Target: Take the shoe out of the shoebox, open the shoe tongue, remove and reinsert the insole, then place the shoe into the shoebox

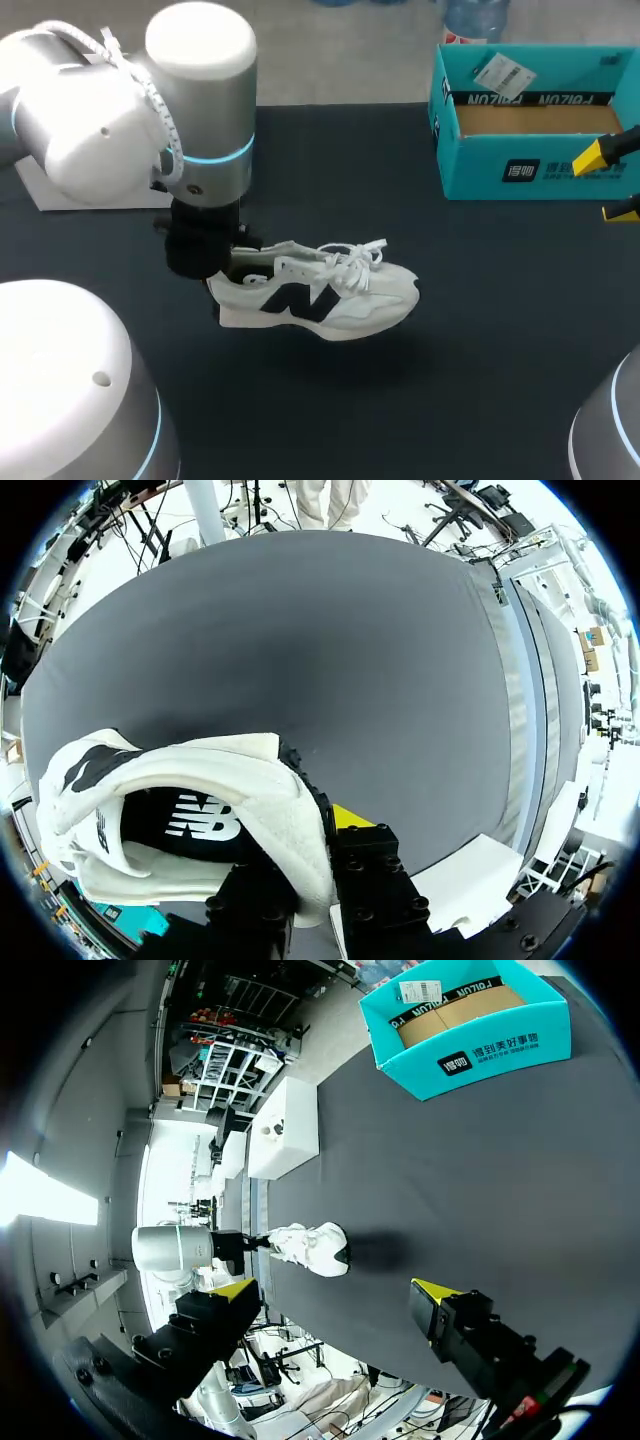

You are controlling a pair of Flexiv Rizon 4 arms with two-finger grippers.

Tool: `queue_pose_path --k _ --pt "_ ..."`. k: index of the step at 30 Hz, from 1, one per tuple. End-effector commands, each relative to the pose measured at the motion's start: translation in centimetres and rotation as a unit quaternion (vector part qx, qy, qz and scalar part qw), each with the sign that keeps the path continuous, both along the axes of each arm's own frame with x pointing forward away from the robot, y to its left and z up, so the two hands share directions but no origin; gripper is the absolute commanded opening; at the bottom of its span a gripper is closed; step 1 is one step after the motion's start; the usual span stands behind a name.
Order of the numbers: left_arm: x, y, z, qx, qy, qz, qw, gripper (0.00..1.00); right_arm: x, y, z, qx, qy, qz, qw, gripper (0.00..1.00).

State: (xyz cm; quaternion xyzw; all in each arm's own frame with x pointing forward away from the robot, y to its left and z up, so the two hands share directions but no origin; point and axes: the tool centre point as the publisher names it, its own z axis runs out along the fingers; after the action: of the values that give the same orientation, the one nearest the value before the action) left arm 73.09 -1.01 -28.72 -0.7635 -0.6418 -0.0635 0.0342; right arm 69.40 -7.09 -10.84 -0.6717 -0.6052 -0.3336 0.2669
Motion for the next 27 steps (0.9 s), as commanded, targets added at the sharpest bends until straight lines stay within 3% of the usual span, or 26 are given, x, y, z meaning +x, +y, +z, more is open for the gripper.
queue_pose_path --k 1,11,26,27 --pt "0.0 -0.9 -3.8 0.004 -0.007 0.001 1.000 0.00 0.0 0.0 0.0 -0.001 0.000 -0.001 1.000 1.00" --pt "-1.1 -1.5 -8.5 0.008 -0.034 -0.014 0.999 0.00 0.0 0.0 0.0 -0.001 0.000 -0.001 1.000 1.00" --pt "-1.3 -1.8 -11.2 0.011 -0.020 0.036 0.999 0.00 0.0 0.0 0.0 -0.001 0.000 -0.001 1.000 1.00" --pt "-1.5 -1.8 -11.1 0.012 -0.021 0.035 0.999 0.07 0.0 0.0 0.0 -0.001 0.000 -0.001 1.000 1.00"
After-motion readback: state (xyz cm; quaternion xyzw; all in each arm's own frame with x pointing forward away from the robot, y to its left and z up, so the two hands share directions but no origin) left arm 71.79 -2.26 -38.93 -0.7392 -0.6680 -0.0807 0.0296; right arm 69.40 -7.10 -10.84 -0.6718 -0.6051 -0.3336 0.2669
